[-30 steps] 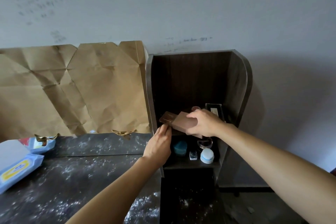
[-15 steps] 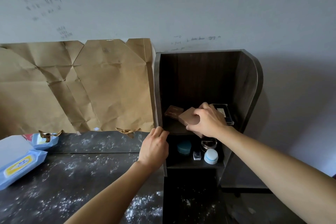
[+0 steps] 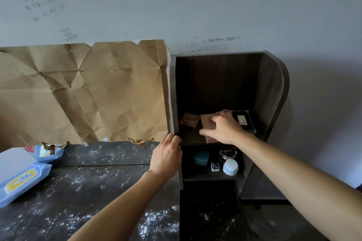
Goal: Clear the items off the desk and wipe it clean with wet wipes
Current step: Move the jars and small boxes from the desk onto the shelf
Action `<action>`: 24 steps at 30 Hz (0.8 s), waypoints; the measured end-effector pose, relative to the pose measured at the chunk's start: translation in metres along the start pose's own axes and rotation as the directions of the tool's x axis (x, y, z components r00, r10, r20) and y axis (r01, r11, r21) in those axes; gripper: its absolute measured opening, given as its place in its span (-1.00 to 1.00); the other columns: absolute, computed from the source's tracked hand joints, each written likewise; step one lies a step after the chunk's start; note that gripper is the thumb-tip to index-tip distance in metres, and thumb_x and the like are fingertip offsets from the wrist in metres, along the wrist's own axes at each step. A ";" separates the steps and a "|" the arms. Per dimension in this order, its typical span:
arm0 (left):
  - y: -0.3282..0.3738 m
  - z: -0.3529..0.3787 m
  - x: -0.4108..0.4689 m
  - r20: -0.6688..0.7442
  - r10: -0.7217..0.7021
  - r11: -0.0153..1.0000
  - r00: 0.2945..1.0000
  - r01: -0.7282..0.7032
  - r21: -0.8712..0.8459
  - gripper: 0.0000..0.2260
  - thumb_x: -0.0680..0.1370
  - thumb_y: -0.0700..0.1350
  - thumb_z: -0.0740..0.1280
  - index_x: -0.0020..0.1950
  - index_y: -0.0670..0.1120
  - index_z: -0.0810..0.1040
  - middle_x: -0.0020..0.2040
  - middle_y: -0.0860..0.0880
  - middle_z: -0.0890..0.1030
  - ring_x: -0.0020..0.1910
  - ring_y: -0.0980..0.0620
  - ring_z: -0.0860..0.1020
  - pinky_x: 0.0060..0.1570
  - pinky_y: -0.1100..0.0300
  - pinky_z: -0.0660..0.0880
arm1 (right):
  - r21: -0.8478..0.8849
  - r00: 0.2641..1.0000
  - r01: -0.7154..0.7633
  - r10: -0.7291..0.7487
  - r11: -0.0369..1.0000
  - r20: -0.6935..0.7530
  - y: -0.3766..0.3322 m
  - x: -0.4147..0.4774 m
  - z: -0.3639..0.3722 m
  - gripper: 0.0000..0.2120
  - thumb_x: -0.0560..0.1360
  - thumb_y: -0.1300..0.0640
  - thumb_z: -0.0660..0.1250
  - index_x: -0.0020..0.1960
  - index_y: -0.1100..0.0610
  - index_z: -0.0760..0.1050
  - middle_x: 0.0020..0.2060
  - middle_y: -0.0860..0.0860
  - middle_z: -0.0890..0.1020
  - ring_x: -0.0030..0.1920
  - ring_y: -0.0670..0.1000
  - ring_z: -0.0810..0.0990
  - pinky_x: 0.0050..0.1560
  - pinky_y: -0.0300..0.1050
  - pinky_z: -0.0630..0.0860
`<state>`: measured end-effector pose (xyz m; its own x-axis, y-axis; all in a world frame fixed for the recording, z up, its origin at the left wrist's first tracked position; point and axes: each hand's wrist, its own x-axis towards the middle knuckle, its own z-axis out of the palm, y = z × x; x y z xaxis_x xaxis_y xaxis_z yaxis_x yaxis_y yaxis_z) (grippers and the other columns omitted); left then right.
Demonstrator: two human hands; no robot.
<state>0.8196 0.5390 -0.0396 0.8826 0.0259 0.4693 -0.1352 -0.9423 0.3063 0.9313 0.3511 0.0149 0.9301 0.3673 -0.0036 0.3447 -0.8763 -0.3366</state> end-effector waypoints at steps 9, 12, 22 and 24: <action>-0.007 0.008 -0.004 0.038 -0.047 0.999 0.998 0.047 -0.017 -0.89 0.50 -0.21 0.30 0.01 -0.13 0.48 -0.08 -0.06 0.51 -0.18 -0.10 0.51 -0.36 0.15 0.35 | 0.036 0.986 0.151 -0.153 0.988 0.064 0.013 0.004 0.003 -0.32 0.41 -0.07 0.44 0.42 0.13 0.31 0.43 0.07 0.33 0.42 0.08 0.27 0.37 -0.01 0.28; -0.010 0.007 -0.017 0.054 -0.080 0.997 0.995 0.079 0.007 -0.83 0.47 -0.23 0.30 0.05 -0.15 0.51 -0.03 -0.07 0.53 -0.11 -0.11 0.52 -0.34 0.15 0.36 | 0.000 0.988 0.157 -0.157 0.988 -0.010 0.013 0.004 0.010 -0.44 0.42 -0.06 0.42 0.35 0.12 0.40 0.32 0.08 0.45 0.31 0.13 0.40 0.25 0.04 0.38; -0.071 -0.009 -0.096 0.219 -0.315 0.948 0.924 0.296 0.116 -0.79 0.52 -0.11 0.25 0.15 -0.07 0.49 0.11 -0.02 0.55 -0.01 -0.10 0.56 -0.15 0.06 0.49 | 0.130 0.829 0.401 -0.299 0.907 -0.473 -0.043 -0.082 0.083 -0.92 0.39 0.02 0.36 -0.17 0.01 0.58 -0.32 -0.14 0.57 -0.34 -0.11 0.54 -0.40 -0.16 0.47; -0.094 -0.019 -0.115 0.232 -0.346 0.937 0.909 0.319 0.144 -0.79 0.53 -0.09 0.25 0.15 -0.07 0.49 0.11 -0.01 0.56 -0.02 -0.09 0.58 -0.14 0.08 0.48 | 0.149 0.881 0.380 -0.307 0.913 -0.361 -0.063 -0.094 0.107 -0.90 0.39 -0.02 0.35 -0.14 -0.03 0.58 -0.31 -0.16 0.57 -0.36 -0.15 0.53 -0.39 -0.16 0.50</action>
<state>0.7221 0.6309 -0.1063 0.9536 0.2718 0.1291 0.2199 -0.9224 0.3176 0.8083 0.4047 -0.0644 0.7590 0.4800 0.4400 0.6488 -0.6143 -0.4491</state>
